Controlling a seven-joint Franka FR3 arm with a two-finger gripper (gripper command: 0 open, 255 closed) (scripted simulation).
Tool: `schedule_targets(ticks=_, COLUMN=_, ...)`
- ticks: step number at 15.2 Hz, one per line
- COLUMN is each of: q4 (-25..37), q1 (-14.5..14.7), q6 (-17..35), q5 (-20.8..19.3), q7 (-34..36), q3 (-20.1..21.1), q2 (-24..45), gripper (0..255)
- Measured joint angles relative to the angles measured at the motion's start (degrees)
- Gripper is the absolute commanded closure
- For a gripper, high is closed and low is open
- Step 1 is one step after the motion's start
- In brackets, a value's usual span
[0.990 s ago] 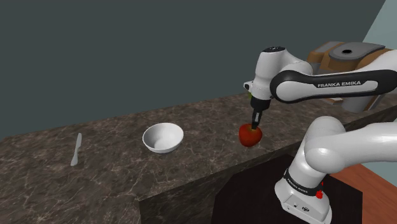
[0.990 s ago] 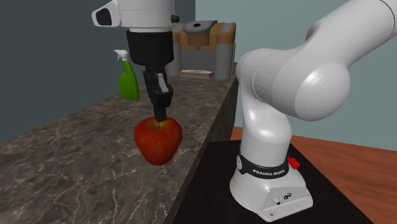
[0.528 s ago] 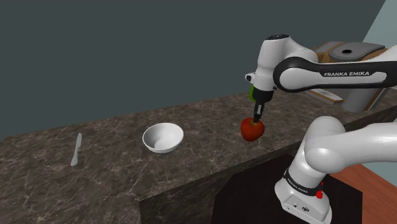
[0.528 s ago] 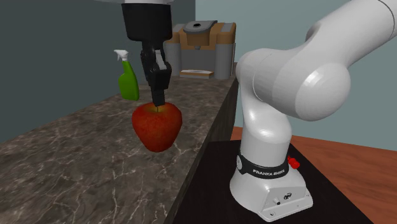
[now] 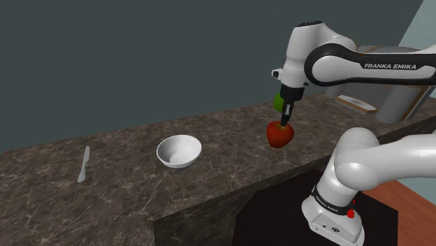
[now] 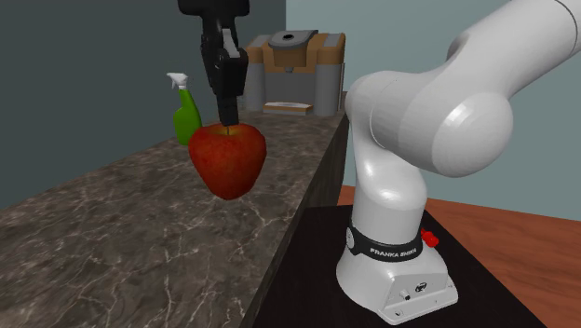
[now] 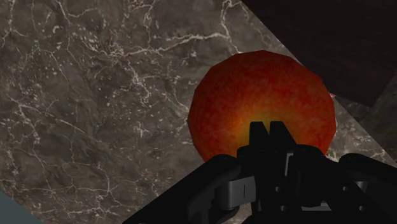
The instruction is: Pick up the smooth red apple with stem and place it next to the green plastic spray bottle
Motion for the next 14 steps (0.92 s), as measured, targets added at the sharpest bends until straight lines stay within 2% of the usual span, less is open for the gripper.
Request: schedule_targets(ticks=14, q4=12.1, q1=0.1, q6=-9.2, q5=0.6, q7=-0.7, q3=0.6, q2=2.8, gripper=255)
